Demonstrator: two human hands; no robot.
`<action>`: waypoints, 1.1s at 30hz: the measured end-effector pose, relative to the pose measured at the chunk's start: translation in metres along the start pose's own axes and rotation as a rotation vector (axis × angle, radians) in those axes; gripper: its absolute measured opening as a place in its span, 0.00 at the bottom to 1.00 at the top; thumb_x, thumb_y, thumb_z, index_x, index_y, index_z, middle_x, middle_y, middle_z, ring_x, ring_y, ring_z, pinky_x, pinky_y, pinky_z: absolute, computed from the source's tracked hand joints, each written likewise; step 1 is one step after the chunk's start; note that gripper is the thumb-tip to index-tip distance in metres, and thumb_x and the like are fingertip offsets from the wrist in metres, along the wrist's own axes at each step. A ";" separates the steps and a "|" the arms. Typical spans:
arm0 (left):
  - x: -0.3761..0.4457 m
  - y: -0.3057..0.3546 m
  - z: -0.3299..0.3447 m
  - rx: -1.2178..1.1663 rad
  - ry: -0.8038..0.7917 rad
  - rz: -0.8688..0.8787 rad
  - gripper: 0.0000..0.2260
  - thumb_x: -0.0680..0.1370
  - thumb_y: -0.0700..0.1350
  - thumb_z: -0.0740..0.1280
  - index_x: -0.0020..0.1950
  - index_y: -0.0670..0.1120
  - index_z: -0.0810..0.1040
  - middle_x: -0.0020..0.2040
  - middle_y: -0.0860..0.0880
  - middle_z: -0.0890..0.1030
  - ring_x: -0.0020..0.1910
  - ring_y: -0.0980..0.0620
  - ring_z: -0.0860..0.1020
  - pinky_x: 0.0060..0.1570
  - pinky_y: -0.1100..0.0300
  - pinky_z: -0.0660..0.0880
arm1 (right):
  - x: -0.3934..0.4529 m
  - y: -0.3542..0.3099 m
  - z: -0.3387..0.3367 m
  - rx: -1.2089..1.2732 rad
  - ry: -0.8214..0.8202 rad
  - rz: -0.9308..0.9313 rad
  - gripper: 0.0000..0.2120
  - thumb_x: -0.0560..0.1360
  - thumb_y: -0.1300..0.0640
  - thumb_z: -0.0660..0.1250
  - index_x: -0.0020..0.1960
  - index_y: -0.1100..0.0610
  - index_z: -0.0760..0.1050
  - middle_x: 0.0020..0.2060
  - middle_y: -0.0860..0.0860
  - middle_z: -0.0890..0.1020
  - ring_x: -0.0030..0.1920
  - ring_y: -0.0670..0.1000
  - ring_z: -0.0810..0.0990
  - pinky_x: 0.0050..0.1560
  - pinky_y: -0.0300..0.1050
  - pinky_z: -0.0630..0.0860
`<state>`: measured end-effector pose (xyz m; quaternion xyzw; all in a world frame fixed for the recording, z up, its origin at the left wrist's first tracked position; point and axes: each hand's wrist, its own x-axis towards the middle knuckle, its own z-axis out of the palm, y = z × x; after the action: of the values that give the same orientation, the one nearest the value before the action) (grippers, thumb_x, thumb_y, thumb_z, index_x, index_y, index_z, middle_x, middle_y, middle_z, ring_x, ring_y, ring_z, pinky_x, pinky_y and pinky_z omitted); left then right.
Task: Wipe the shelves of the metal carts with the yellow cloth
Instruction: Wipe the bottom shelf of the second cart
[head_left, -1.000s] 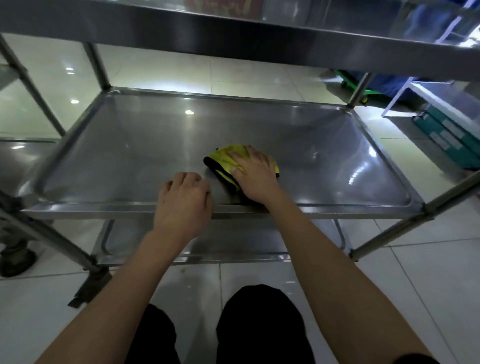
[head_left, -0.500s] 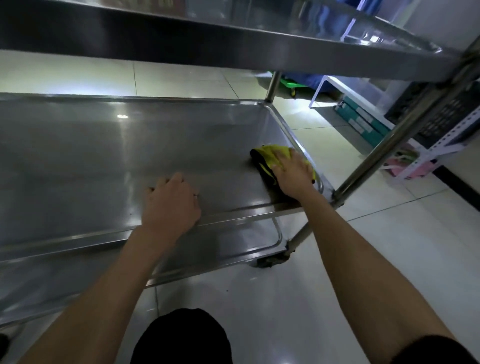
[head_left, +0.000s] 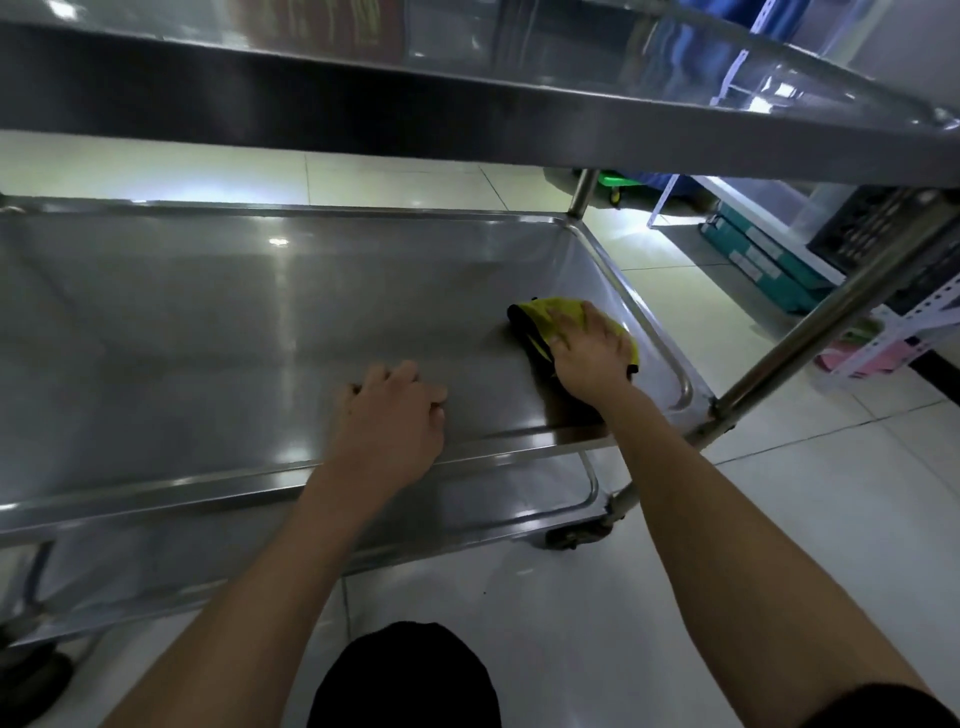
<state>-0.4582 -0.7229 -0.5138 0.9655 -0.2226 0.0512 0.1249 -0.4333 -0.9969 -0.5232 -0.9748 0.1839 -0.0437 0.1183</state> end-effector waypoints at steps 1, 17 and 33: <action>-0.001 -0.008 -0.003 -0.050 -0.024 0.009 0.12 0.79 0.54 0.63 0.60 0.58 0.80 0.60 0.53 0.77 0.61 0.47 0.73 0.59 0.48 0.69 | -0.001 -0.014 0.003 -0.006 -0.013 -0.023 0.24 0.84 0.45 0.50 0.79 0.42 0.54 0.79 0.55 0.52 0.77 0.62 0.53 0.76 0.63 0.46; -0.065 -0.161 -0.057 -0.011 -0.116 -0.149 0.20 0.80 0.58 0.60 0.71 0.57 0.72 0.72 0.50 0.69 0.73 0.45 0.65 0.70 0.45 0.65 | -0.030 -0.307 0.069 0.033 -0.288 -0.472 0.24 0.83 0.43 0.48 0.79 0.39 0.50 0.80 0.52 0.44 0.79 0.60 0.43 0.76 0.64 0.39; -0.060 -0.126 -0.064 0.239 -0.144 -0.294 0.19 0.78 0.58 0.61 0.60 0.46 0.78 0.62 0.43 0.75 0.67 0.40 0.69 0.72 0.36 0.59 | -0.009 -0.267 0.073 0.126 -0.167 -0.447 0.23 0.82 0.41 0.52 0.76 0.40 0.60 0.79 0.52 0.55 0.76 0.59 0.55 0.76 0.59 0.50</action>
<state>-0.4590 -0.5713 -0.4893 0.9967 -0.0800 -0.0110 -0.0005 -0.3389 -0.7363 -0.5280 -0.9822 -0.0498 0.0006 0.1812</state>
